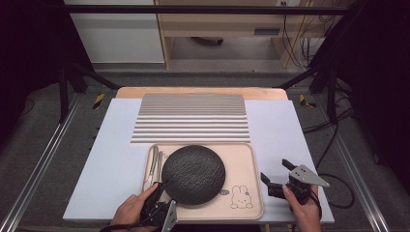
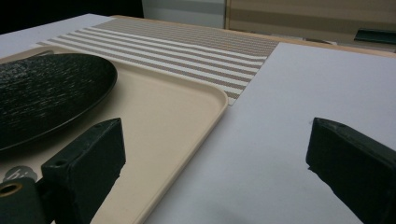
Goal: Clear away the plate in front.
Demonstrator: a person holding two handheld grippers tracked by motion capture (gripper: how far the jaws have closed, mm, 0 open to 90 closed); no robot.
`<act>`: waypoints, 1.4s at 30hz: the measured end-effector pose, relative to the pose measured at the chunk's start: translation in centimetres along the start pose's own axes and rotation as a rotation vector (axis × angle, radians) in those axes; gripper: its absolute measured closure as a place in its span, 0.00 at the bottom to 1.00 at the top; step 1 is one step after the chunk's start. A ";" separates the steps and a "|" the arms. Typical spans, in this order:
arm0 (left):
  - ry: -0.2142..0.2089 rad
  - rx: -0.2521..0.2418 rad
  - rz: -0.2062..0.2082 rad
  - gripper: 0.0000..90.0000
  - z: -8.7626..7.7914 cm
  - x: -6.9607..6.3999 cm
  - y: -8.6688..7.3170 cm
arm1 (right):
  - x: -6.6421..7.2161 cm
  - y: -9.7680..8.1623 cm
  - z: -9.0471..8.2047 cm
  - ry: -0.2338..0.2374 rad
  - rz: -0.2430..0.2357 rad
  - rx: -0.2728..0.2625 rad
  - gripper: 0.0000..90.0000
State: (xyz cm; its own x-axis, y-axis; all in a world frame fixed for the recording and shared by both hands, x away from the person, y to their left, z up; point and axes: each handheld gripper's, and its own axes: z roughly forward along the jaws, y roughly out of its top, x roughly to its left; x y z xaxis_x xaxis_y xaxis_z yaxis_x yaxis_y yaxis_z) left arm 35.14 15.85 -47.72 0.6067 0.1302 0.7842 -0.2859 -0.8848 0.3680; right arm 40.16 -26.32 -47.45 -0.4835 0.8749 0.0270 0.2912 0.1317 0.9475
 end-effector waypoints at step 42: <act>-0.006 -0.216 -0.463 0.11 -1.3 3.7 -2.2 | 0.0 -0.1 0.0 -0.007 0.001 -0.002 0.04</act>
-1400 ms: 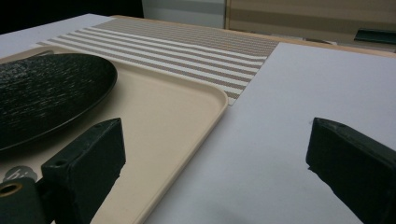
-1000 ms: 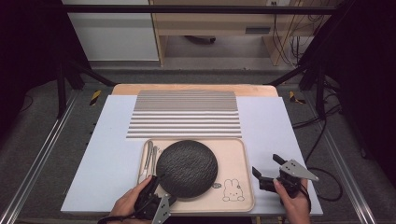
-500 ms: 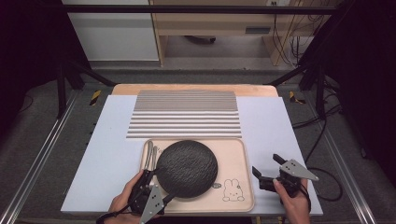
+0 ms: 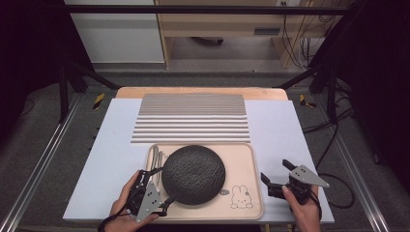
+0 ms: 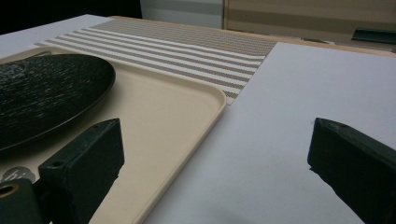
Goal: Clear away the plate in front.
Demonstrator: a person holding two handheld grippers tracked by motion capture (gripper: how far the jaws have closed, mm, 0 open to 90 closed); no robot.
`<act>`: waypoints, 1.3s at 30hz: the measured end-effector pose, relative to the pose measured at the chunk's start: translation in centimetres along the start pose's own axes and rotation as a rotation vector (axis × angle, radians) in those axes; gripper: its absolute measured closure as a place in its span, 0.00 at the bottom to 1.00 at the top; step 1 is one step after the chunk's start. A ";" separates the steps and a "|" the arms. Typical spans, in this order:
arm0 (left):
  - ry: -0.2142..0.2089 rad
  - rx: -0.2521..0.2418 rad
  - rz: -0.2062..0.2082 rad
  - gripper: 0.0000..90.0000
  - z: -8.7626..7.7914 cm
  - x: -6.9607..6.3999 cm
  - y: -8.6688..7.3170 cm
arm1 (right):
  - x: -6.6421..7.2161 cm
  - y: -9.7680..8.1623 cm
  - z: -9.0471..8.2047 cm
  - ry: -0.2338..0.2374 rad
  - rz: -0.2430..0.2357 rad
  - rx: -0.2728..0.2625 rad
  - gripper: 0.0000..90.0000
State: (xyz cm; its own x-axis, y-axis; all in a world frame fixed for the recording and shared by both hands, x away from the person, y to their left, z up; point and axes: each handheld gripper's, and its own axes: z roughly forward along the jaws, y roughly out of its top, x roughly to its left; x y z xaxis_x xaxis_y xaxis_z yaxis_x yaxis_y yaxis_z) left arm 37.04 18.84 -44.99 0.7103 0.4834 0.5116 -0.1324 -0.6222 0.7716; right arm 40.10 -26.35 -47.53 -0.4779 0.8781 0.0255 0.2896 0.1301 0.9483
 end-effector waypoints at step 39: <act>0.158 -0.061 -0.255 0.08 -0.4 4.6 -2.2 | 0.5 0.3 0.2 -0.012 -0.018 0.003 0.04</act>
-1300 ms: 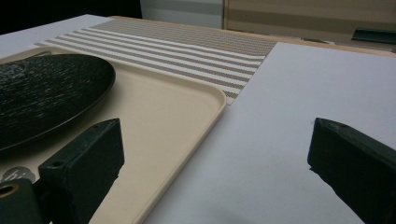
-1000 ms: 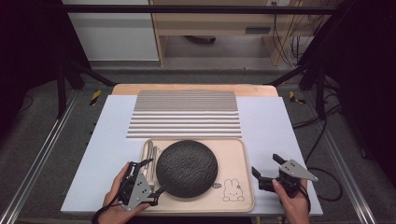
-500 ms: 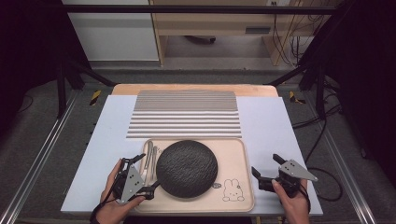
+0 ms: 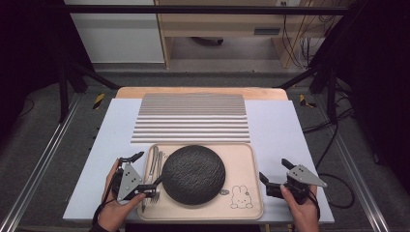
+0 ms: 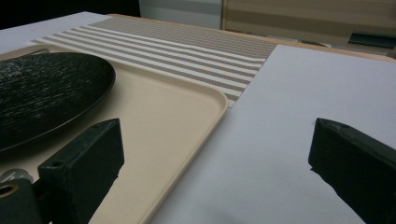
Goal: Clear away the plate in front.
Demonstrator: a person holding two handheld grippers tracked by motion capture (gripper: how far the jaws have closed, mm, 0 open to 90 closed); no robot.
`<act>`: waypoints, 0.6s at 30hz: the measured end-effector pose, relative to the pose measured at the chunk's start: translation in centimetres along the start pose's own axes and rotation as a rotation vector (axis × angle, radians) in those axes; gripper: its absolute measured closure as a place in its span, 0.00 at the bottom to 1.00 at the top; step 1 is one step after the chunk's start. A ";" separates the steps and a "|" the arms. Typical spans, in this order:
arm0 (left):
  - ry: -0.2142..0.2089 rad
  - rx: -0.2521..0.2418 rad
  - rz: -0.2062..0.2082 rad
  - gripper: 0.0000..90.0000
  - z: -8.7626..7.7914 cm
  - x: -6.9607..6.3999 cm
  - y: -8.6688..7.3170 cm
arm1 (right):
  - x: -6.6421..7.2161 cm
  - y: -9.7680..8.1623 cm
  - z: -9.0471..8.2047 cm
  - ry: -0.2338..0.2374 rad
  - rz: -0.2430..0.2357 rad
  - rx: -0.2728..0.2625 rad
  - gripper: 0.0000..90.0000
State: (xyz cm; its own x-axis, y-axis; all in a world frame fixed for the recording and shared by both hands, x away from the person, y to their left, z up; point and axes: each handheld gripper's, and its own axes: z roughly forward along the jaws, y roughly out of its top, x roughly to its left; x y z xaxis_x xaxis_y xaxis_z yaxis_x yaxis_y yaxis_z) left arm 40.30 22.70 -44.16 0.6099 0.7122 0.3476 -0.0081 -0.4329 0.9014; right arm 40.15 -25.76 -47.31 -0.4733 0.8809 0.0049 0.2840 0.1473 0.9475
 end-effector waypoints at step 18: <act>0.072 -0.029 -0.164 0.04 0.3 3.4 0.4 | -0.3 0.1 -0.6 0.015 0.009 -0.042 0.04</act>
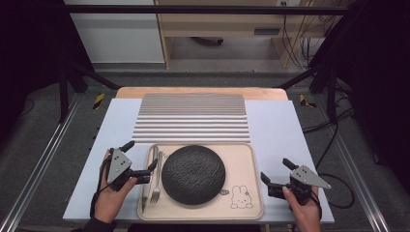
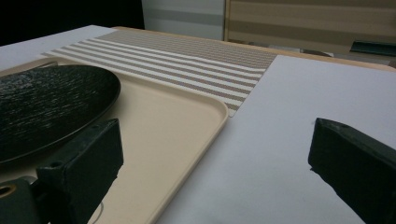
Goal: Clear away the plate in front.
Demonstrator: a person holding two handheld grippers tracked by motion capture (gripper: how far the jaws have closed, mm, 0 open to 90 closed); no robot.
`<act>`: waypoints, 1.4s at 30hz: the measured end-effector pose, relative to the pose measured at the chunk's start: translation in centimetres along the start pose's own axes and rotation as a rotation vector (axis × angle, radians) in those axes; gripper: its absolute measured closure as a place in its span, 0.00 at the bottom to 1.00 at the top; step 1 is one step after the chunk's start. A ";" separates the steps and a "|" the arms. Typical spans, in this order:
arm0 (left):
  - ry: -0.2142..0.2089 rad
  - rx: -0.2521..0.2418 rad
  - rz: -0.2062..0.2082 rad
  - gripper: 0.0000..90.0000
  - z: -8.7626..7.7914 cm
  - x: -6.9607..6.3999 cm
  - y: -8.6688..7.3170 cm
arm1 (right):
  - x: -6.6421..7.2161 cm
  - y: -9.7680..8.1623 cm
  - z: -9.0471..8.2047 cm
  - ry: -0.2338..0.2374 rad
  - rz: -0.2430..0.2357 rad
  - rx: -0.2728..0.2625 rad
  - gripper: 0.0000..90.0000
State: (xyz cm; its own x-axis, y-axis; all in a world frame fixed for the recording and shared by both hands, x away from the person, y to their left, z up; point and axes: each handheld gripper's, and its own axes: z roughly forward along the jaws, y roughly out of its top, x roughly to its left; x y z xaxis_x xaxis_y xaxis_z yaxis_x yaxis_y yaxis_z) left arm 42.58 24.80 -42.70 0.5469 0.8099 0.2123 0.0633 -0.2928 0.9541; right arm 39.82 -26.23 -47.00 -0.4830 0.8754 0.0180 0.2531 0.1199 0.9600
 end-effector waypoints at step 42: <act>0.221 -0.154 -0.219 0.04 -6.8 7.0 -1.6 | -0.4 0.1 -0.5 -0.011 0.012 -0.021 0.04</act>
State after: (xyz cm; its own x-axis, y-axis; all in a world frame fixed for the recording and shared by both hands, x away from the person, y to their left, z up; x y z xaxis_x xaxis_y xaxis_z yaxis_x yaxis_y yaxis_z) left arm 40.58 34.41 -41.32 0.3393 0.9404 0.0239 0.0235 -0.0339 0.9991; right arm 39.68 -26.82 -46.81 -0.4705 0.8820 0.0268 0.2413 0.0994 0.9653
